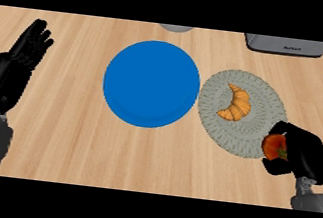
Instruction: Pick the tomato from the placemat and place it in the plate
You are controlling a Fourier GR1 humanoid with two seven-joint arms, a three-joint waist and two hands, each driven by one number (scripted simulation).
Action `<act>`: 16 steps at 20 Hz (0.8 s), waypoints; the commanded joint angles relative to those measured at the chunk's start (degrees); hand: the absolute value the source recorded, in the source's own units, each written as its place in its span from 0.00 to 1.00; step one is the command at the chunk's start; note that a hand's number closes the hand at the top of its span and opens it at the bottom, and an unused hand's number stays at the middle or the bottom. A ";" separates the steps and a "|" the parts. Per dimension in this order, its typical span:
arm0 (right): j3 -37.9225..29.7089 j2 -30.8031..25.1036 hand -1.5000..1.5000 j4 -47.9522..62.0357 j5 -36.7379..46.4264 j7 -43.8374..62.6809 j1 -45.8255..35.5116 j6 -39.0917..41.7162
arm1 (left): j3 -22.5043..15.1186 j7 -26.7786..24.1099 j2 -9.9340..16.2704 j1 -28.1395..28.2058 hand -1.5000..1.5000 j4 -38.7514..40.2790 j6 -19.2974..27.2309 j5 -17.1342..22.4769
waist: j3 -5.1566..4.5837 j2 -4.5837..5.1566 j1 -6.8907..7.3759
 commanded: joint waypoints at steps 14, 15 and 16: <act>24.16 20.38 1.00 -42.10 33.73 41.81 21.08 4.90 | -0.09 0.64 -0.26 0.83 0.50 -1.65 -0.15 0.07 | -0.07 -0.32 -0.10; 27.15 20.60 1.00 -41.69 37.12 40.61 22.54 0.62 | -0.06 0.55 -0.69 0.69 0.50 -1.71 1.00 -0.78 | 0.05 -0.25 -0.14; 28.29 22.18 1.00 -44.49 37.50 41.23 18.86 5.19 | 0.98 2.09 0.85 -2.06 0.50 -0.10 0.03 0.17 | 0.02 -0.06 -0.04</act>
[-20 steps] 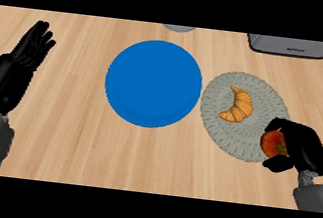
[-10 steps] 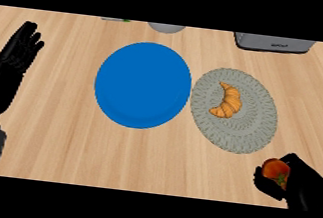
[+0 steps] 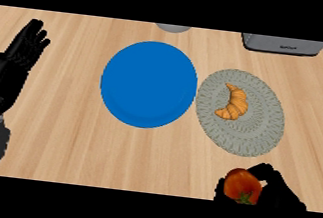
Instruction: Pick the tomato from the placemat and place it in the plate
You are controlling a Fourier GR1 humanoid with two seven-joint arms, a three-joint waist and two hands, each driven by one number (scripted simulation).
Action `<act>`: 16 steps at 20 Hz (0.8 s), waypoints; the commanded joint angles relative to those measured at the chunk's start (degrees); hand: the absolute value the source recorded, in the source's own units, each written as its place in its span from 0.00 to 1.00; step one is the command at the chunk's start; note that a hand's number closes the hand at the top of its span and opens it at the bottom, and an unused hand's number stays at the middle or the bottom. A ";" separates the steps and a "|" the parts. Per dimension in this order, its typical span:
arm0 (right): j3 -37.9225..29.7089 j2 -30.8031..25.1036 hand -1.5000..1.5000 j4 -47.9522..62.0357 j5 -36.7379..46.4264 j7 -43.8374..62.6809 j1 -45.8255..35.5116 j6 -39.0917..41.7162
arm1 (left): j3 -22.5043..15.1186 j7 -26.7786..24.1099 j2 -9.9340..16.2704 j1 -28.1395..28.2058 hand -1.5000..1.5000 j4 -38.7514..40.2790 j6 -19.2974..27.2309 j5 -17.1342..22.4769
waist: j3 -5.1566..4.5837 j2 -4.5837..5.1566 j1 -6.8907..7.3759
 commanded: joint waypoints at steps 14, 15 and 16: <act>10.71 4.34 1.00 7.82 -6.48 22.35 -40.54 6.17 | -2.03 0.44 -1.66 -2.60 0.50 0.24 -0.67 -0.85 | 0.20 0.84 3.09; 9.89 4.34 1.00 9.06 -8.41 21.99 -43.03 4.63 | -0.68 0.76 -0.69 -5.40 0.50 2.89 -1.62 0.45 | 0.20 0.94 2.90; 7.53 4.34 1.00 12.86 -9.50 20.94 -43.71 2.45 | -1.98 -1.72 -1.82 -1.21 0.50 1.19 -0.97 -1.24 | 0.21 0.95 3.42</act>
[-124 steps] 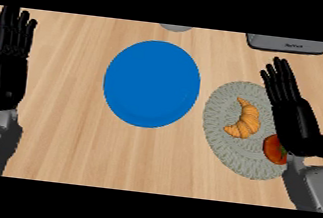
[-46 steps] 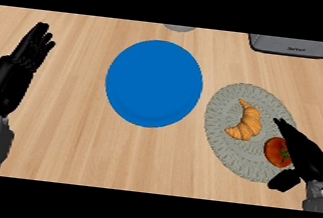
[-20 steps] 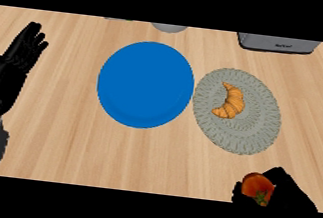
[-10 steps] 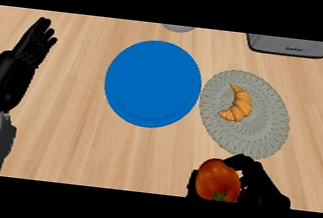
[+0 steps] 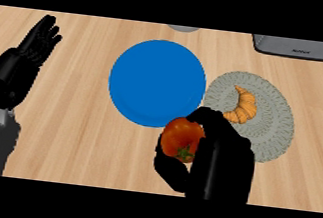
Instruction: Pick the tomato from the placemat and place it in the plate
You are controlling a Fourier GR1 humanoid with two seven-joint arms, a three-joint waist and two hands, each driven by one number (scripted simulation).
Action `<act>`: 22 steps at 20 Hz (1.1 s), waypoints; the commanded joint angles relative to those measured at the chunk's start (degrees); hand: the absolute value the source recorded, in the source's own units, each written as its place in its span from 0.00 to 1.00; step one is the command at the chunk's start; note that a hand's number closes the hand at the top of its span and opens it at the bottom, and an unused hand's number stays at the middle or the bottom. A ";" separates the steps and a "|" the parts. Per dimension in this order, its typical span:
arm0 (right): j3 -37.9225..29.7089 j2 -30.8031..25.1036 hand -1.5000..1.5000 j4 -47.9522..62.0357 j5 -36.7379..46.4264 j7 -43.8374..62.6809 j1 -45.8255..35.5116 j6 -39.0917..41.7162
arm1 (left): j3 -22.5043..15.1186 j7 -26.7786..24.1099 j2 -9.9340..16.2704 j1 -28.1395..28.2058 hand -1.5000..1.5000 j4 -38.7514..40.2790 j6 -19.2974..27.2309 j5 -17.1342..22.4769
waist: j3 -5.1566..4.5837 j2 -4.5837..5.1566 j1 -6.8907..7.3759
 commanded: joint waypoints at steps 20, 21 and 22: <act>-17.00 0.67 1.00 61.49 -28.50 -0.97 -37.83 -21.59 | -3.17 -0.23 -2.63 -1.34 0.50 0.32 0.00 -1.76 | 0.06 0.82 3.68; -18.27 0.67 1.00 63.47 -30.05 -5.52 -35.80 -26.10 | -2.72 -2.30 -2.31 -1.82 0.50 2.25 -1.11 -1.16 | 0.07 1.33 3.91; -18.02 0.67 1.00 63.24 -29.91 -2.49 -35.50 -29.24 | -3.36 -1.01 -2.64 -3.33 0.50 2.64 -0.18 -2.18 | 0.09 1.44 4.28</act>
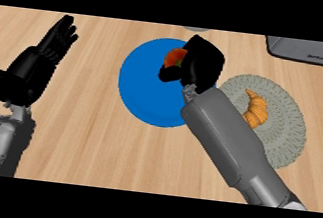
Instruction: Pick the tomato from the placemat and place it in the plate
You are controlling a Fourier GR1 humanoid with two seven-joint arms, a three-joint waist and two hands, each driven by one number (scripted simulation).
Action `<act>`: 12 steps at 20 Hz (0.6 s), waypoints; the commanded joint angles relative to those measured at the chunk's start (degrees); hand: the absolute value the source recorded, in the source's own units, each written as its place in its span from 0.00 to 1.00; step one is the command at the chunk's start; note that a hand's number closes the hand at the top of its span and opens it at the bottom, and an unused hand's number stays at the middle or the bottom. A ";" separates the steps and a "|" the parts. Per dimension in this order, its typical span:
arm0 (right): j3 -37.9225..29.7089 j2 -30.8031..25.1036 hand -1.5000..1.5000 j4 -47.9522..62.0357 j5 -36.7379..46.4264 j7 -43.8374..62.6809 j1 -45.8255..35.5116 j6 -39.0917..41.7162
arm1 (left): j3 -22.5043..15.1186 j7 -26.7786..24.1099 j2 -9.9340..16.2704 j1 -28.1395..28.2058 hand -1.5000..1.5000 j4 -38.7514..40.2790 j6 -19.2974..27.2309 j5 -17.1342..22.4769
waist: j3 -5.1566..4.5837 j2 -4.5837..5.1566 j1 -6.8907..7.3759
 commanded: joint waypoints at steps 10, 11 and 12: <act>-4.01 0.40 0.00 16.68 -16.01 -9.51 -3.88 -26.24 | -0.99 -0.86 -0.47 -1.87 0.50 0.98 -1.25 0.06 | 0.14 1.05 2.93; -2.91 0.40 0.00 16.18 -17.46 -9.37 -6.03 -26.79 | -0.70 0.11 -0.96 -2.35 0.50 1.65 -0.70 0.35 | 0.10 0.61 2.35; -3.88 0.41 0.00 17.02 -15.82 -9.83 -7.03 -29.97 | -0.75 -0.32 -0.77 -2.91 0.50 1.87 -0.31 -0.40 | 0.10 0.72 2.09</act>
